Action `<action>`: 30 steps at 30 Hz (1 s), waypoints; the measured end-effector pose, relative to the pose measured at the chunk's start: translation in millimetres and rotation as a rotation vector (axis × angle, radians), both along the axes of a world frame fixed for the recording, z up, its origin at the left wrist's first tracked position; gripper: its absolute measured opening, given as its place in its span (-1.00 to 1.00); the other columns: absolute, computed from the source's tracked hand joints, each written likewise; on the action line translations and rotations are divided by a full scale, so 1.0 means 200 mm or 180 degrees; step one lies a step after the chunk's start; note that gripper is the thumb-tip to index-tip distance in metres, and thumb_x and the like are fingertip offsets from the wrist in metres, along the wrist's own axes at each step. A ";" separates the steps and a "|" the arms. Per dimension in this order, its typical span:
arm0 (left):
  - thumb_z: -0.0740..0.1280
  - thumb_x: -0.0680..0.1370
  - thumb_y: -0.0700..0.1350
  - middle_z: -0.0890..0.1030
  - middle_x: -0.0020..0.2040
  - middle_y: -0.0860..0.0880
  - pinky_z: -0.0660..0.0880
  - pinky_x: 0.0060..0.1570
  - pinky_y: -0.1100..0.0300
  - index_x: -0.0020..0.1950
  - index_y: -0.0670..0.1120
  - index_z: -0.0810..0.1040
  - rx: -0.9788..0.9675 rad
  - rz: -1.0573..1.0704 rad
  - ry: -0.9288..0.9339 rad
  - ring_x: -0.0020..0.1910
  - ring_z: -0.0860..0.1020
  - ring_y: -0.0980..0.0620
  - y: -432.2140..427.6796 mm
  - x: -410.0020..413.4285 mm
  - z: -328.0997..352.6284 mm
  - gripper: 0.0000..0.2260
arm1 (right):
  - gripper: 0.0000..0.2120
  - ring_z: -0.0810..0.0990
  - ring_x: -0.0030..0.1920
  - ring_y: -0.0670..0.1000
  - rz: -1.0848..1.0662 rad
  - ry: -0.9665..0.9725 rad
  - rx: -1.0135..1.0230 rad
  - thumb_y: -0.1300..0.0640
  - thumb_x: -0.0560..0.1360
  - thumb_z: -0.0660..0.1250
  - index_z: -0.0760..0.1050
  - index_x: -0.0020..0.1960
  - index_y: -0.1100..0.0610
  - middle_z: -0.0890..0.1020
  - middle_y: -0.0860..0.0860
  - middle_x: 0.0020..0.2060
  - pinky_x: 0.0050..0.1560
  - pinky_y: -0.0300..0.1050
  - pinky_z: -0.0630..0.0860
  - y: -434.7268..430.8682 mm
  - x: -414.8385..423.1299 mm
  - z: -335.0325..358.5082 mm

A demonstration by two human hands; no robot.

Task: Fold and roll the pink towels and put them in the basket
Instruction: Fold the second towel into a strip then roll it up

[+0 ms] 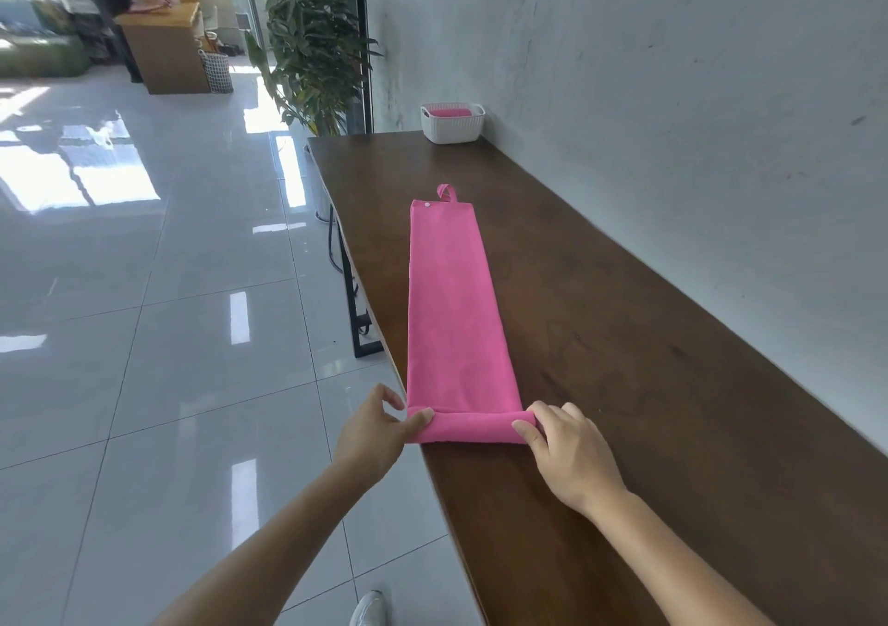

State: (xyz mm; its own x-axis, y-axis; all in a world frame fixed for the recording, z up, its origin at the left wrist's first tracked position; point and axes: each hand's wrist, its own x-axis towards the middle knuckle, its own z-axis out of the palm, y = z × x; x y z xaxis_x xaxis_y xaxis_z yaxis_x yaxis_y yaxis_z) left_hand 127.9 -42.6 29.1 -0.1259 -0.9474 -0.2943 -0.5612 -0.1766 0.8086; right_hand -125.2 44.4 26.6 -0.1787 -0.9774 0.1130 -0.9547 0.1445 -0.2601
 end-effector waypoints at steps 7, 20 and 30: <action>0.33 0.62 0.14 0.49 0.02 0.22 0.57 -0.07 0.23 0.00 0.14 0.50 -0.1517 -0.0340 -0.0449 -0.12 0.52 0.22 0.11 -0.02 -0.03 -0.89 | -0.36 0.59 0.22 0.06 -0.0133 -0.0526 0.0795 -0.38 0.60 -0.03 0.45 0.40 0.03 0.60 0.02 0.27 0.10 -0.03 0.55 -0.11 -0.02 0.08; 0.28 0.64 0.13 0.59 0.06 0.06 0.53 -0.05 0.12 0.10 0.01 0.51 -0.1115 -0.0413 -0.0578 -0.03 0.56 0.05 -0.02 -0.07 0.03 -0.79 | -0.47 0.48 -0.11 -0.13 -0.0331 -0.0367 -0.0135 -0.30 0.59 -0.12 0.46 0.19 -0.01 0.57 -0.10 0.06 -0.17 -0.29 0.35 -0.13 0.08 0.10; 0.24 0.67 0.15 0.53 -0.37 -0.04 0.41 -0.31 0.10 -0.29 -0.12 0.46 -0.0355 -0.0553 -0.0722 -0.42 0.44 -0.01 -0.10 -0.04 0.05 -0.56 | -0.61 0.47 0.00 -0.16 0.0144 -0.0915 0.0244 -0.24 0.62 0.20 0.43 0.33 -0.05 0.46 -0.16 0.13 -0.16 -0.34 0.35 -0.03 0.03 0.08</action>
State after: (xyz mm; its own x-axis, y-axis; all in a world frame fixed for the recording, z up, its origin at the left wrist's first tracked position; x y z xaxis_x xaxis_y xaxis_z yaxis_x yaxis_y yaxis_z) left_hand 120.0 -62.1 39.4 -0.2318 -0.9455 -0.2288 -0.7438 0.0206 0.6681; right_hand -119.5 37.5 42.0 -0.1487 -0.9888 -0.0105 -0.8494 0.1332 -0.5107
